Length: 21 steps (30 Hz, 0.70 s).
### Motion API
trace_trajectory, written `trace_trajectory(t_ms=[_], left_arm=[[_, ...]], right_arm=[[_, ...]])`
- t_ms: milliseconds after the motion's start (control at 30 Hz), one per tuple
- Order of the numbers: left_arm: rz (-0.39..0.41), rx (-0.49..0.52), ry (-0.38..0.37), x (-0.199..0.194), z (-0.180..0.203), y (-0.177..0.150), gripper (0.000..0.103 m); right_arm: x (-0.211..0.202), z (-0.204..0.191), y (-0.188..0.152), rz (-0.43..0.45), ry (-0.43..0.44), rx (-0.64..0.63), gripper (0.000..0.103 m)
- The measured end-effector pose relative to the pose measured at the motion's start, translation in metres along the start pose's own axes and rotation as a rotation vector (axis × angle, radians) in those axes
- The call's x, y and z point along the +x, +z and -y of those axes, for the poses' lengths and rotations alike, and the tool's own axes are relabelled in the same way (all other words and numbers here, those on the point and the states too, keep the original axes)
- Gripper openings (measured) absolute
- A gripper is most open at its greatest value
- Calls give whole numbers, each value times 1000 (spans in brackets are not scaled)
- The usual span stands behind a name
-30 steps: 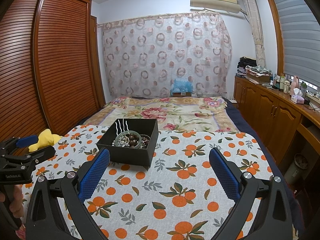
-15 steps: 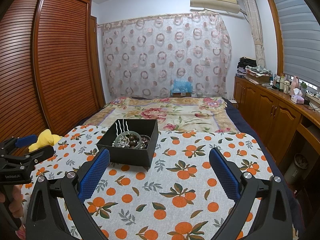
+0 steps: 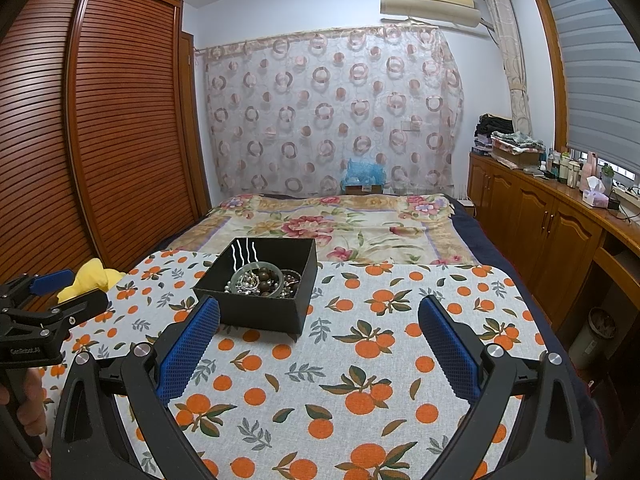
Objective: Organize jewelry
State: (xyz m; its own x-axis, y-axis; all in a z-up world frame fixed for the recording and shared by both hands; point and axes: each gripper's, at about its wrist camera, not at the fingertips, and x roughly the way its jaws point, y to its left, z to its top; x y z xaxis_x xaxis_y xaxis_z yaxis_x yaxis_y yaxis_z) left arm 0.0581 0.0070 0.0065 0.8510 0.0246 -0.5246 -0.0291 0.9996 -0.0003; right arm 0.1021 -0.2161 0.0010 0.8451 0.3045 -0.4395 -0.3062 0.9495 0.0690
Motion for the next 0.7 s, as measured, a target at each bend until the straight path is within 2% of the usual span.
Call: trace_trajectory(t_ms=[700], left_arm=[[7, -1, 1, -1, -1, -1, 95]], right_arm=[[0, 0, -1, 0, 1, 1, 100]])
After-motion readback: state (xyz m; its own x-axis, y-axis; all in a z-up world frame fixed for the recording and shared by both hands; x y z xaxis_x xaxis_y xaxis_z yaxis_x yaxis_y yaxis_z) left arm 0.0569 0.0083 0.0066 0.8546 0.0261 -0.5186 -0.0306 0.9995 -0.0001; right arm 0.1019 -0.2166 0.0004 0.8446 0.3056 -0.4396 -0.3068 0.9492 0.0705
